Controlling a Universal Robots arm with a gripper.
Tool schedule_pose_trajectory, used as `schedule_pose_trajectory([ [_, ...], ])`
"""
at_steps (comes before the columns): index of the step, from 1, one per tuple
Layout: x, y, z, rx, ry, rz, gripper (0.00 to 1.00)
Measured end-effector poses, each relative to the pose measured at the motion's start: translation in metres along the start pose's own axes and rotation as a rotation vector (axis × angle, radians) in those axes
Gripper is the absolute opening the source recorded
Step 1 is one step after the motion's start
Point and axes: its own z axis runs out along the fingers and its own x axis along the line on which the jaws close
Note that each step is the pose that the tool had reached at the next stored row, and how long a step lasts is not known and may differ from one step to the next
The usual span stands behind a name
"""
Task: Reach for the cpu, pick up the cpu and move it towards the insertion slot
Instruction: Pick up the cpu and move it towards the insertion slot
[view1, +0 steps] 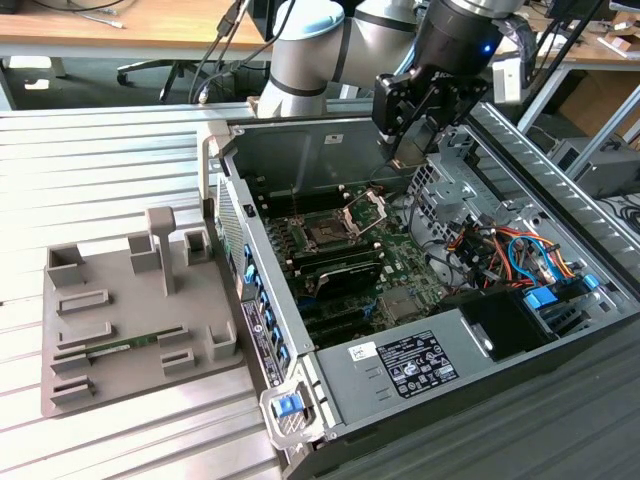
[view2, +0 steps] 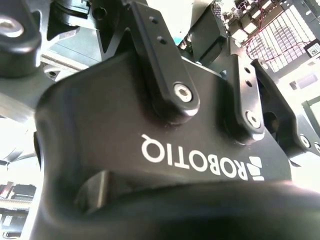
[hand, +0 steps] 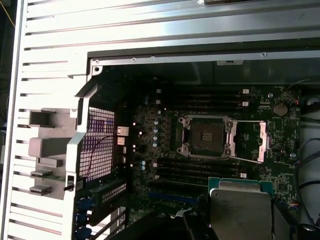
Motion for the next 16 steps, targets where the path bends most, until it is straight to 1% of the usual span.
schedule_pose_trajectory([
  [8, -0.0001, 0.0015, 0.0016, 0.0001, 0.0001, 0.0, 0.55],
  [11, -0.0002, 0.0031, 0.0043, 0.0, 0.0, 0.0, 0.55],
  [16, -0.0003, 0.0037, 0.0055, 0.0001, 0.0001, 0.0, 0.55],
])
